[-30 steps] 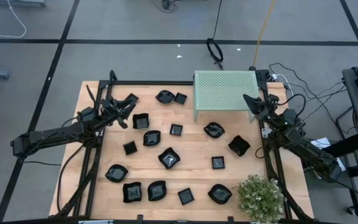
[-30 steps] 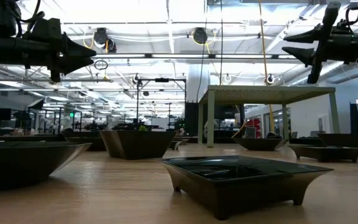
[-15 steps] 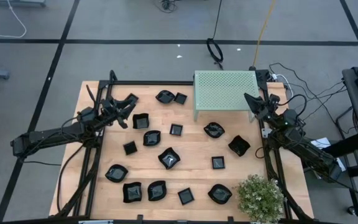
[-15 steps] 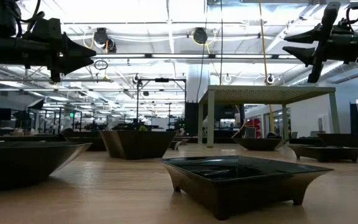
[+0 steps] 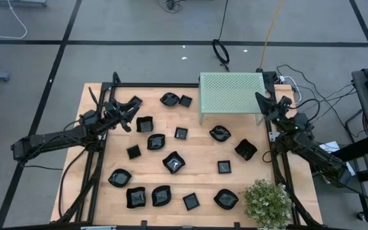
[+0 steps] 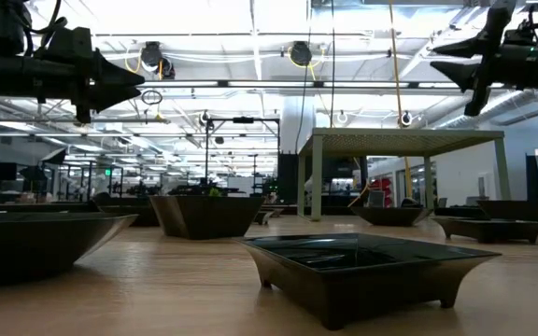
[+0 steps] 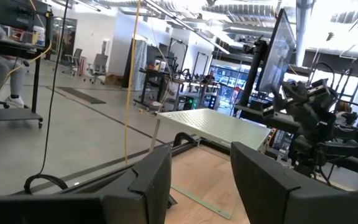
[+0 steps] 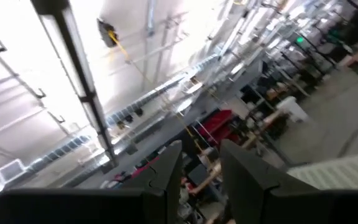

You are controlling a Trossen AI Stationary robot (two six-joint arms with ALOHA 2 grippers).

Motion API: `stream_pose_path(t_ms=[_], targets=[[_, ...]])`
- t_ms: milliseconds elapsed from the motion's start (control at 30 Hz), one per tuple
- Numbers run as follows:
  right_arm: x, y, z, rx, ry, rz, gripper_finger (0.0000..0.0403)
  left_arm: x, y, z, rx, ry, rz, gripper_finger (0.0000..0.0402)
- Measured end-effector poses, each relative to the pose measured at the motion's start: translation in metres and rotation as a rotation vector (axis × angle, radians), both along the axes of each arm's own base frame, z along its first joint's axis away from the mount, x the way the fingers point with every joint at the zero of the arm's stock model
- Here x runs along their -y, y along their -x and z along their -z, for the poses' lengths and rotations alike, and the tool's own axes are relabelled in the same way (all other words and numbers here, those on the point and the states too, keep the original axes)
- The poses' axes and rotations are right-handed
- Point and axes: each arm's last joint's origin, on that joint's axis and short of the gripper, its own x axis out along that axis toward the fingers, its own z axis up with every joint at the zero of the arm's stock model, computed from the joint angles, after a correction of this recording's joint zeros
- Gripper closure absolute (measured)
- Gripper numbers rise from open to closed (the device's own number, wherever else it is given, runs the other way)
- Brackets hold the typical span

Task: Pick & Place Mini shaped plates
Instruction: Put the distorted square plate on the shelf

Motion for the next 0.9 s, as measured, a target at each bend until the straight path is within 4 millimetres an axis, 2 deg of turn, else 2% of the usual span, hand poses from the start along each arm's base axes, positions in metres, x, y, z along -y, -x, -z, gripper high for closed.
stream_pose_path(t_ms=[100,233,367,533,633,900], targets=[[-0.001,0.000,-0.002,-0.004,0.025,-0.021,0.0305,0.000,0.000,0.000,0.000,0.000,0.000,0.0231],[0.000,-0.003,0.000,-0.122,0.064,-0.024,0.0305,0.000,0.000,0.000,0.000,0.000,0.000,0.0231],[-0.002,-0.004,-0.027,-0.226,0.115,-0.033,0.0305,0.000,0.000,0.000,0.000,0.000,0.000,0.0231],[0.003,-0.010,-0.046,-0.455,0.000,-0.071,0.0305,0.000,0.000,0.000,0.000,0.000,0.001,0.0231],[0.004,-0.014,-0.057,-0.622,-0.039,-0.157,0.0301,0.000,0.000,0.000,0.000,0.000,0.001,0.0231],[0.000,-0.029,-0.067,-1.022,-0.209,-0.427,0.0254,0.000,0.000,0.000,0.000,0.000,0.002,0.0231]])
